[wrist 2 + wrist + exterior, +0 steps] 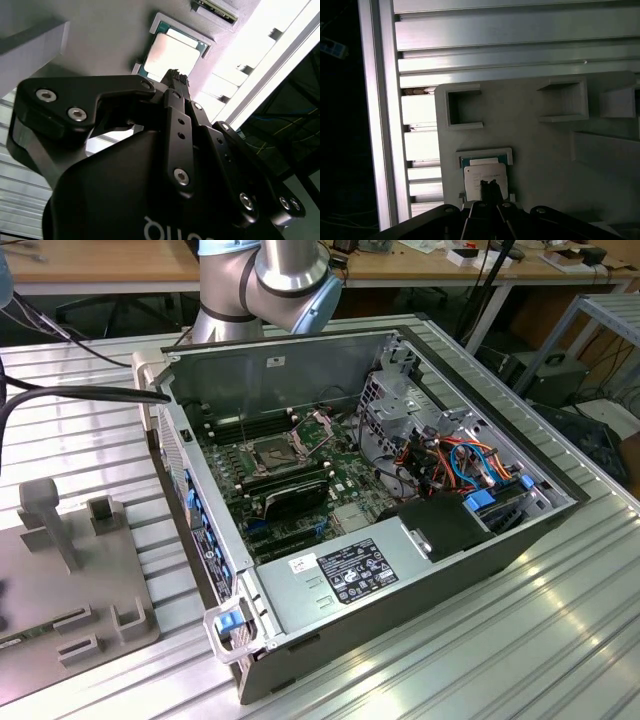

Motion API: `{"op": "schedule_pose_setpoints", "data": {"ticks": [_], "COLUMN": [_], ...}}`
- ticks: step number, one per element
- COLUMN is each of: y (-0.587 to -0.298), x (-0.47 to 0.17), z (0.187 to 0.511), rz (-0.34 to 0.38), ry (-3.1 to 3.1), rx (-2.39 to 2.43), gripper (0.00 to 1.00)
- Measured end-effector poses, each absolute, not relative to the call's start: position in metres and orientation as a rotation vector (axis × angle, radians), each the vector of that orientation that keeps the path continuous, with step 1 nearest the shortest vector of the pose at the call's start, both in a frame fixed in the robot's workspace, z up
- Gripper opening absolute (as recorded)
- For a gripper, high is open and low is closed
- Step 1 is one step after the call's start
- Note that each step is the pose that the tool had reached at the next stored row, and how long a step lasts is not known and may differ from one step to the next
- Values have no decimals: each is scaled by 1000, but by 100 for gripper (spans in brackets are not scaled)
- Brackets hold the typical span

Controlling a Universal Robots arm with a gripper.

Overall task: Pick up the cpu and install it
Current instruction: 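Reach for the cpu, then pick up the cpu and move it towards the insertion slot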

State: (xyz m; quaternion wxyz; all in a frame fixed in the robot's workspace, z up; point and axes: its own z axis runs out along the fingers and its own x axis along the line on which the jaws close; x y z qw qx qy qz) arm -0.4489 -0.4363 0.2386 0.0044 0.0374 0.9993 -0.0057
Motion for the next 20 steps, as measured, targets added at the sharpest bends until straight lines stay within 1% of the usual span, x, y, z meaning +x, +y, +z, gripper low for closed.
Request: {"op": "schedule_pose_setpoints", "data": {"ticks": [20], "y": [-442], "x": [-449], "z": [239], "rz": [-18], "ry": [3130], "rx": [117], "gripper": [11]}}
